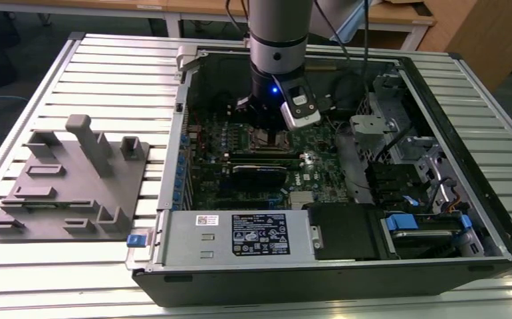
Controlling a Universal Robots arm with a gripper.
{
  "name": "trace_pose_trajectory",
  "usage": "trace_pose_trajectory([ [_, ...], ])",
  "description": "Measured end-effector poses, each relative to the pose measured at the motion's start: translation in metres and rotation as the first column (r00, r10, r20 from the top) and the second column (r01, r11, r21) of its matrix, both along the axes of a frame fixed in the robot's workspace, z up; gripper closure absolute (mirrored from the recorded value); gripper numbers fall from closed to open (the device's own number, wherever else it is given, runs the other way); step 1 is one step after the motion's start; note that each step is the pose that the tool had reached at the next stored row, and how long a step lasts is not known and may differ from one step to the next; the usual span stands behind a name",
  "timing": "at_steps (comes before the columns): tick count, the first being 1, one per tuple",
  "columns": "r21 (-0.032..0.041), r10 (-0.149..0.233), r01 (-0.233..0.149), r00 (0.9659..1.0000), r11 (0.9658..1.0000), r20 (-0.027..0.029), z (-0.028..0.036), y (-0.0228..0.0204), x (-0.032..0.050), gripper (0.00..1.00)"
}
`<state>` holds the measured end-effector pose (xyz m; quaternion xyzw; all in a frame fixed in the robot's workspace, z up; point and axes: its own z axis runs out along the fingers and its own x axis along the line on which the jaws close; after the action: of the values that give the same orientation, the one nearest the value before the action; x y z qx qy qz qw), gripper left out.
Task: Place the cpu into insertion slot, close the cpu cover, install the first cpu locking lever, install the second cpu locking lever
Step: 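Install the second cpu locking lever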
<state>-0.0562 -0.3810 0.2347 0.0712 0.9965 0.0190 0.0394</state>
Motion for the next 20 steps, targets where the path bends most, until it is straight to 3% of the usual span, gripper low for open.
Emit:
trace_pose_trajectory([
  [8,-0.0014,0.008,-0.008,1.0000,1.0000,-0.0006,-0.0031,-0.0011,0.0000,0.90],
  [9,-0.0010,0.009,-0.009,1.0000,1.0000,-0.0031,-0.0035,-0.0010,0.0001,0.90],
  [12,-0.0007,0.013,-0.013,0.9996,0.9999,-0.0253,-0.0044,-0.0011,0.0000,0.90],
  [17,-0.0008,0.014,-0.014,0.9995,0.9999,-0.0266,-0.0044,-0.0011,0.0000,0.90],
  [20,-0.0007,0.038,-0.038,0.9989,0.9993,-0.0265,-0.0051,-0.0011,-0.0005,0.90],
])
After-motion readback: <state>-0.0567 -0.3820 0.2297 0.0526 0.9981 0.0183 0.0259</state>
